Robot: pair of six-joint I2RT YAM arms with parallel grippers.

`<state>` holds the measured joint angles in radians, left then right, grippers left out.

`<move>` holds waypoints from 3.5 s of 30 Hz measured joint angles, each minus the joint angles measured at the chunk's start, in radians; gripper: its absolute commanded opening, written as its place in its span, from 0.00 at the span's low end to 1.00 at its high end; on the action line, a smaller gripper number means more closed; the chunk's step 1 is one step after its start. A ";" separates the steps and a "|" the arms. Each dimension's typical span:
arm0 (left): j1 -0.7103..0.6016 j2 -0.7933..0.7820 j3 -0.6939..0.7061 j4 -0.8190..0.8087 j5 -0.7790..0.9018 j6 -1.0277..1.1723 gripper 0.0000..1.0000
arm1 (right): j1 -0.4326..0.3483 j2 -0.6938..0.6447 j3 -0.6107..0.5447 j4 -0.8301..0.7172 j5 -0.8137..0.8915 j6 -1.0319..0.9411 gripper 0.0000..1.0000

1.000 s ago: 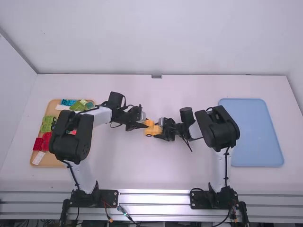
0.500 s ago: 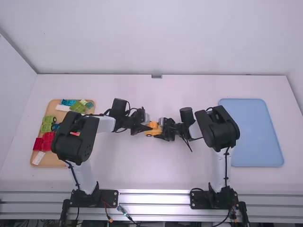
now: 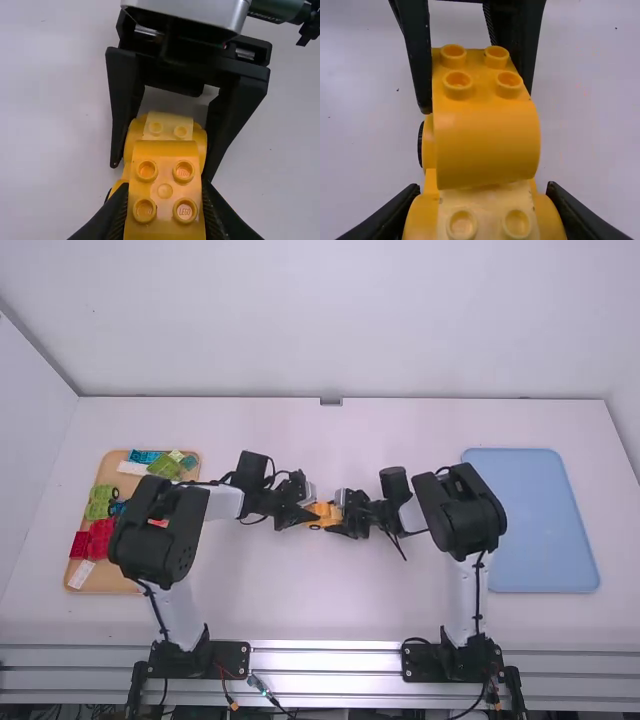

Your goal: Assemble lego blocks to make yellow taxi

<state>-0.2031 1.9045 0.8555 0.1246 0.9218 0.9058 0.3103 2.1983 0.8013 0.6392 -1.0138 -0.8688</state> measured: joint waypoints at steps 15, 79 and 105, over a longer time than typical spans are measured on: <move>0.000 0.012 0.000 0.080 0.055 0.003 0.02 | 0.000 0.000 0.002 -0.007 -0.008 -0.002 0.53; -0.045 0.042 0.069 -0.059 -0.047 0.075 0.02 | 0.014 0.000 0.009 -0.007 0.011 0.004 0.54; 0.015 0.021 0.050 -0.100 -0.027 0.105 0.02 | 0.017 0.000 0.011 -0.007 0.012 0.006 0.54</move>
<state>-0.1879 1.9259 0.9054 0.0250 0.8951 1.0111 0.3275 2.1983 0.8124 0.6319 -1.0016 -0.8631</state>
